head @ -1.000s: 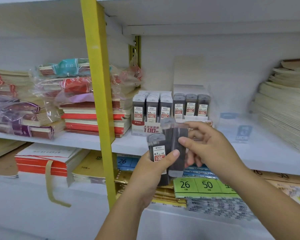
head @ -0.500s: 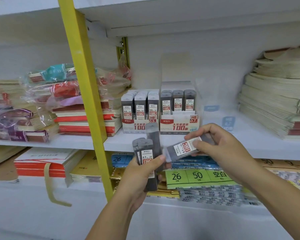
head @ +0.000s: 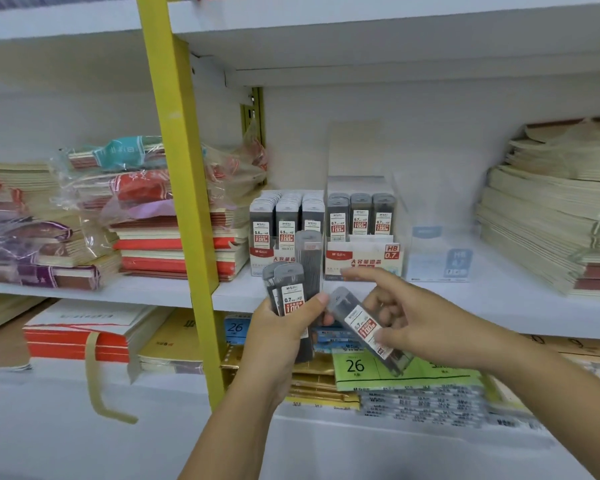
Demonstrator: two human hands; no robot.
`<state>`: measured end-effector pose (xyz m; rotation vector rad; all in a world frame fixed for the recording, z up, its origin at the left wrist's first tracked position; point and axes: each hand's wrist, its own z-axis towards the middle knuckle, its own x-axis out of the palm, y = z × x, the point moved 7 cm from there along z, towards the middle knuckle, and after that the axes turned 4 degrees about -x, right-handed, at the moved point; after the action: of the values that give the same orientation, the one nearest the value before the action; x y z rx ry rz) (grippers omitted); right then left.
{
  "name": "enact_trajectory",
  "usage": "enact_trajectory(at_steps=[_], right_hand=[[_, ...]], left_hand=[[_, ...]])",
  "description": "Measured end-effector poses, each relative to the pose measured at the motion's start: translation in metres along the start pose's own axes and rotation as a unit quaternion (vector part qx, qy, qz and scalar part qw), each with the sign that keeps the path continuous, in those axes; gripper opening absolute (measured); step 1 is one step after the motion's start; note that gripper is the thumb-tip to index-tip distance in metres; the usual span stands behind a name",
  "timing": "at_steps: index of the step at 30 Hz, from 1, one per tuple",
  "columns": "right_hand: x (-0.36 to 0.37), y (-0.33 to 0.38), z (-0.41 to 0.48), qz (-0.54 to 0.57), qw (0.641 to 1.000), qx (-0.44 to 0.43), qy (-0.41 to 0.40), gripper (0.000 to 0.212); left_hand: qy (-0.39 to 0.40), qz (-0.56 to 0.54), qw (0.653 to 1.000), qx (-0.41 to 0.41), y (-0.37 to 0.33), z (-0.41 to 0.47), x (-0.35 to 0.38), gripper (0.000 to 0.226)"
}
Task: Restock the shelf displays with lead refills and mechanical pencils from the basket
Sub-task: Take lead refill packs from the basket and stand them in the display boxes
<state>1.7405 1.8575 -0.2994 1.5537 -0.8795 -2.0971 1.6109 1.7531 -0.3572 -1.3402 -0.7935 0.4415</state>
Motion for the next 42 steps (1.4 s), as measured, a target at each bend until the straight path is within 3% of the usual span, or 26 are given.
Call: enact_trajectory(at_steps=[2, 6, 8, 11, 16, 25, 28, 31, 37, 42], right_hand=[[-0.022, 0.013, 0.007, -0.025, 0.999, -0.026, -0.039, 0.088], [-0.109, 0.040, 0.026, -0.018, 0.962, -0.099, -0.255, 0.068], [-0.141, 0.049, 0.037, -0.101, 0.938, -0.125, -0.306, 0.061], [-0.157, 0.044, 0.059, -0.222, 0.922, -0.107, -0.299, 0.048], [-0.152, 0.016, 0.086, -0.278, 0.923, -0.080, -0.253, 0.040], [-0.153, 0.001, 0.094, -0.269, 0.927, -0.067, -0.253, 0.036], [-0.157, 0.017, 0.087, -0.244, 0.915, -0.107, -0.304, 0.033], [-0.148, 0.030, 0.088, -0.256, 0.913, -0.135, -0.287, 0.036], [-0.148, 0.018, 0.088, -0.332, 0.899, -0.090, -0.271, 0.031], [-0.150, -0.003, 0.096, -0.335, 0.908, -0.040, -0.247, 0.020]], left_hand=[[0.003, -0.009, 1.000, 0.019, -0.009, 0.006, 0.001, 0.021], [0.011, -0.024, 0.999, 0.029, -0.014, 0.016, 0.003, 0.025], [0.008, -0.033, 0.999, 0.025, -0.013, 0.020, 0.001, 0.026], [0.009, -0.045, 0.999, 0.022, -0.012, 0.024, -0.002, 0.025], [0.008, -0.044, 0.999, 0.024, -0.009, 0.029, -0.005, 0.024], [0.006, -0.047, 0.999, 0.013, -0.005, 0.031, -0.004, 0.025], [0.001, -0.050, 0.999, 0.012, -0.006, 0.031, -0.005, 0.024], [-0.005, -0.049, 0.999, 0.009, -0.005, 0.030, -0.007, 0.024], [-0.012, -0.048, 0.999, 0.008, -0.005, 0.028, -0.011, 0.027], [-0.007, -0.047, 0.999, 0.005, -0.005, 0.028, -0.010, 0.026]])
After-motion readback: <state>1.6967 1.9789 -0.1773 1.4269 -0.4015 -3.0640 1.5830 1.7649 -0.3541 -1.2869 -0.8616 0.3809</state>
